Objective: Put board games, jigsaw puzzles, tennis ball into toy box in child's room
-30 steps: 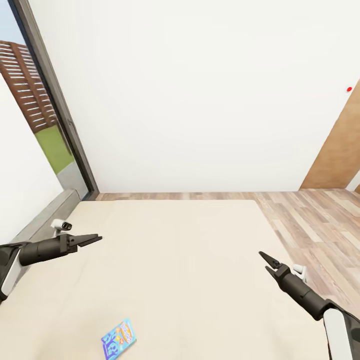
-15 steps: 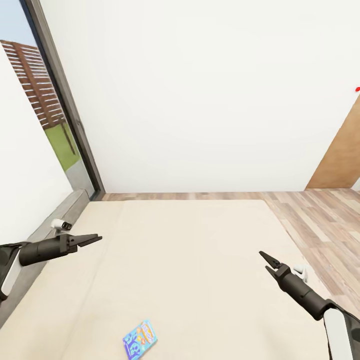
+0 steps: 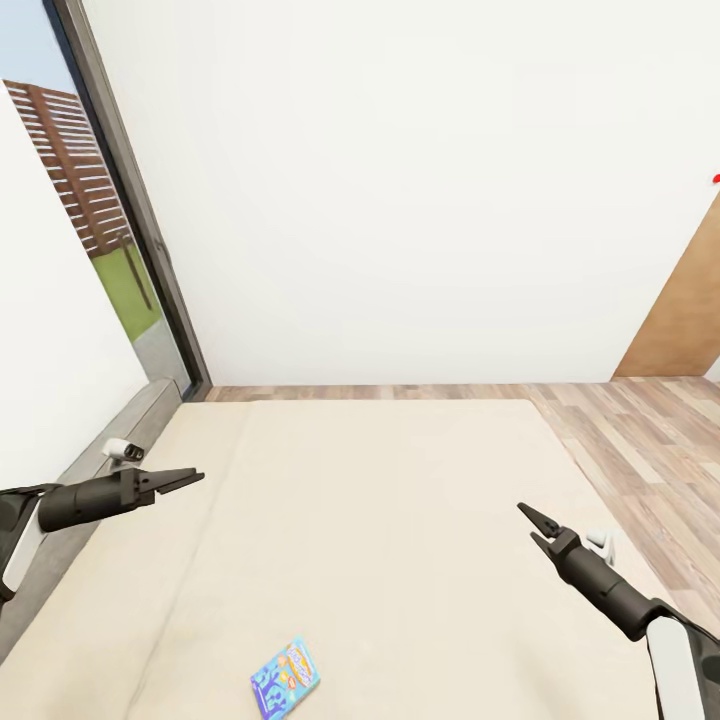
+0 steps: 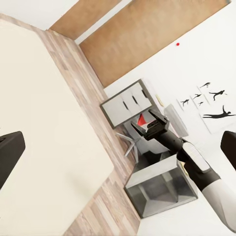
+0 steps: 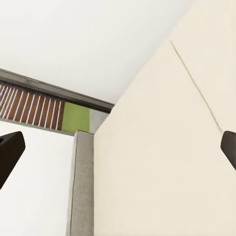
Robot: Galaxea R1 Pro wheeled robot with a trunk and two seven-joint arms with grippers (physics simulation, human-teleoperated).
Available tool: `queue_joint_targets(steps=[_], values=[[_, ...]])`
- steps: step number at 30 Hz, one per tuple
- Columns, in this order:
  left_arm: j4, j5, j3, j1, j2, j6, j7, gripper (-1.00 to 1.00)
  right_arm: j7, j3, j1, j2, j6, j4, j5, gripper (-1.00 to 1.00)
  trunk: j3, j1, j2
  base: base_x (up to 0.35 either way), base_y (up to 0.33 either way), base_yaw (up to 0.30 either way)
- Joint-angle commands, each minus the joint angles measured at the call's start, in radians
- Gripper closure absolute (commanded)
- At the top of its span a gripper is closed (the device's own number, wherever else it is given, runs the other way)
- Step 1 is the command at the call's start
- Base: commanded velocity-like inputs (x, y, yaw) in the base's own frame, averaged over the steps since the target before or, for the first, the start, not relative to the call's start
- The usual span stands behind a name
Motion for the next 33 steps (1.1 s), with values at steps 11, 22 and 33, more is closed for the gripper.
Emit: queue_joint_targets(steps=[11, 22, 33], values=[[0.004, -0.13, 0.004, -0.008, -0.005, 0.025, 0.129, -1.0, 0.003, 0.001, -0.001, 0.0, -0.005, -0.005, 0.004, -1.0, -0.002, 0.001, -0.002, 0.0, 0.0, 0.0], [0.005, -0.14, 0.004, -0.01, -0.057, 0.034, 0.409, -1.0, -0.038, 0.056, -0.001, 0.0, -0.008, -0.023, 0.01, -1.0, -0.002, 0.001, -0.002, 0.0, 0.0, 0.0], [0.121, -0.143, 0.001, -0.01, -0.165, 0.025, 0.861, -1.0, -0.594, 0.407, -0.001, 0.002, 0.042, -0.207, 0.006, -1.0, -0.002, 0.001, -0.002, 0.0, 0.0, 0.0]])
